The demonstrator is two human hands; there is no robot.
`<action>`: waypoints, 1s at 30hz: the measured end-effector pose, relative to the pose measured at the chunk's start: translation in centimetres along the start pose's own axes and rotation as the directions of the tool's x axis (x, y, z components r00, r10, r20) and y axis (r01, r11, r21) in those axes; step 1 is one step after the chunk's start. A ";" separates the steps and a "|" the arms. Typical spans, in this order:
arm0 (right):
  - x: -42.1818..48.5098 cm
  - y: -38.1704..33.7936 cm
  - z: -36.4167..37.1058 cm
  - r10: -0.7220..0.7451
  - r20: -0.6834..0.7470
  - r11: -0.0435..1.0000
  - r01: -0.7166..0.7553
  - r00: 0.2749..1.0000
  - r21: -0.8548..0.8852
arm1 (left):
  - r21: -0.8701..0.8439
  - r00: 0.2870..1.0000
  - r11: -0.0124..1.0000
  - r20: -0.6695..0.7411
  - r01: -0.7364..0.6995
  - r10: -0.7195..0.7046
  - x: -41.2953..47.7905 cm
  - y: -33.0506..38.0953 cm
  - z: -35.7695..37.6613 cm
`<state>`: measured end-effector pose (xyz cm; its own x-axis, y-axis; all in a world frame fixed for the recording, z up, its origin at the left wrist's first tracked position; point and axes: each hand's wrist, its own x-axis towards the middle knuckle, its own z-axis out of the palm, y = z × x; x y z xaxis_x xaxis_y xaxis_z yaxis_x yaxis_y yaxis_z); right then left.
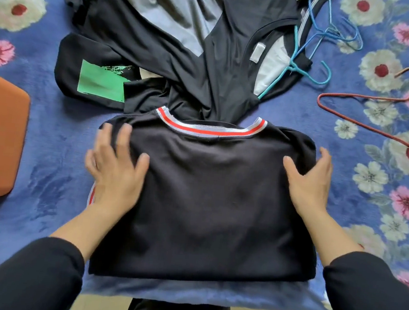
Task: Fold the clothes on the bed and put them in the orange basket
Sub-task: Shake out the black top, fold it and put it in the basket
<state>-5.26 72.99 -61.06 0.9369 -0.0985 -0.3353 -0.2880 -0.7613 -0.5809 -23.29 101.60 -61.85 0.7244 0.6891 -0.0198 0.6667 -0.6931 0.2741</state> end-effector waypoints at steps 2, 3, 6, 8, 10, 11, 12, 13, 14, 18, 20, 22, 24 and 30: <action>-1.4 1.4 -0.6 0.095 0.001 0.995 -0.095 0.995 0.020 | 0.083 0.952 0.955 0.139 -0.286 0.273 -3.1 0.0 1.3; -2.1 2.2 -0.9 0.131 0.023 0.991 -0.132 0.991 0.009 | 0.105 0.919 0.929 0.223 -0.354 0.325 -4.6 -0.3 2.0; -3.5 4.1 -2.3 0.213 0.122 0.975 -0.220 0.969 0.045 | 0.149 0.915 0.955 0.355 -0.256 0.190 -8.6 -0.8 3.4; -4.0 5.1 -2.9 0.272 0.260 0.937 -0.316 0.926 0.146 | 0.139 0.930 0.984 0.363 -0.112 0.055 -9.9 -0.1 3.7; -4.0 5.9 -3.5 0.316 0.378 0.893 -0.407 0.870 0.192 | 0.092 0.936 0.988 0.340 -0.124 0.086 -10.6 1.6 3.5; -4.0 6.1 -3.8 0.330 0.416 0.881 -0.435 0.847 0.188 | 0.053 0.925 0.976 0.335 -0.211 0.182 -10.8 2.6 3.4; -4.2 6.2 -4.2 0.336 0.449 0.877 -0.449 0.827 0.171 | 0.017 0.891 0.947 0.345 -0.320 0.294 -11.2 3.4 3.3; -4.3 6.3 -4.5 0.339 0.479 0.877 -0.456 0.810 0.150 | -0.012 0.842 0.908 0.369 -0.418 0.393 -11.6 4.0 3.5; -4.4 6.3 -4.9 0.337 0.509 0.879 -0.459 0.792 0.131 | -0.034 0.792 0.877 0.414 -0.479 0.449 -11.8 4.7 3.6; -5.7 4.2 -6.3 0.273 0.584 0.893 -0.427 0.765 0.142 | -0.060 0.699 0.911 0.621 -0.409 0.355 -12.7 7.1 3.6; -6.5 1.8 -6.6 0.221 0.607 0.900 -0.400 0.763 0.176 | -0.192 0.706 0.958 0.647 -0.214 0.287 -12.2 8.1 2.9; -7.6 -0.9 -6.3 0.200 0.622 0.884 -0.413 0.757 0.218 | -0.397 0.709 0.912 0.671 0.098 0.216 -11.3 8.2 1.6; -8.9 -3.3 -5.0 0.216 0.519 0.865 -0.409 0.827 0.292 | -0.538 0.677 0.672 0.733 0.509 0.074 -9.8 7.4 -0.5; -17.5 -11.2 2.7 -0.186 0.309 0.955 0.097 0.933 0.282 | -0.526 0.522 -0.034 0.849 0.850 -0.085 -6.0 -1.6 -5.2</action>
<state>-18.99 84.93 -50.67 0.8660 0.2480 -0.4343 -0.2402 -0.5555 -0.7961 -29.59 99.68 -57.14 0.4702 0.2392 -0.8495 0.5007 0.7203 0.4800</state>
